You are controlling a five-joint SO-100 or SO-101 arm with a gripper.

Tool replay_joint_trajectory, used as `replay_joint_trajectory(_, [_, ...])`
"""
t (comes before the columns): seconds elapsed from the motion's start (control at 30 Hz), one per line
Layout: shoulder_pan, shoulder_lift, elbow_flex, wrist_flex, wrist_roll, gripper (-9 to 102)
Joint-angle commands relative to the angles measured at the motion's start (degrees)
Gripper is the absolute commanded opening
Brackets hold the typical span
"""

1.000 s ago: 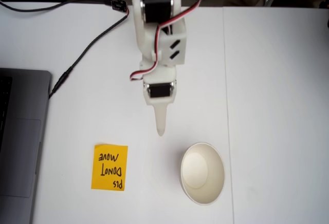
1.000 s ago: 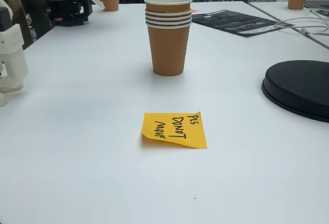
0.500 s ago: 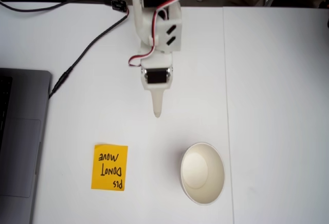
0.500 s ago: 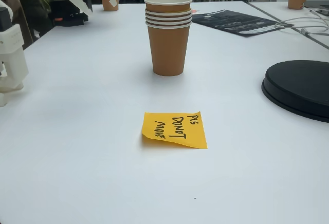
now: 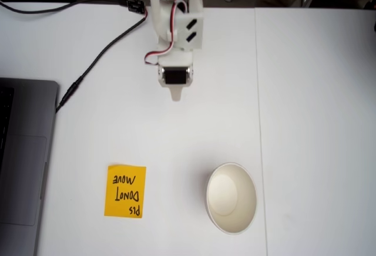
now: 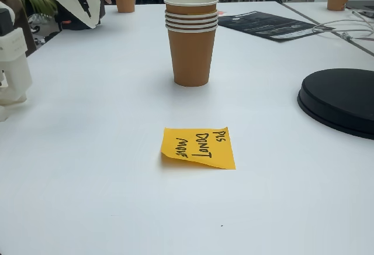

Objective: Pickup cup and make a pile of cup.

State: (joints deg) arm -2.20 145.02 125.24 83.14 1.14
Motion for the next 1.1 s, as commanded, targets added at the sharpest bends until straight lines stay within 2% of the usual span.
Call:
replay_joint_trajectory(0.0, [0.62,4.66,2.55,-3.96,0.09,-7])
replay_joint_trajectory(0.6, [0.53,25.14,26.63,-9.76,0.09,-7])
replay_joint_trajectory(1.07, [0.53,33.13,35.33,-10.63,0.18,-7])
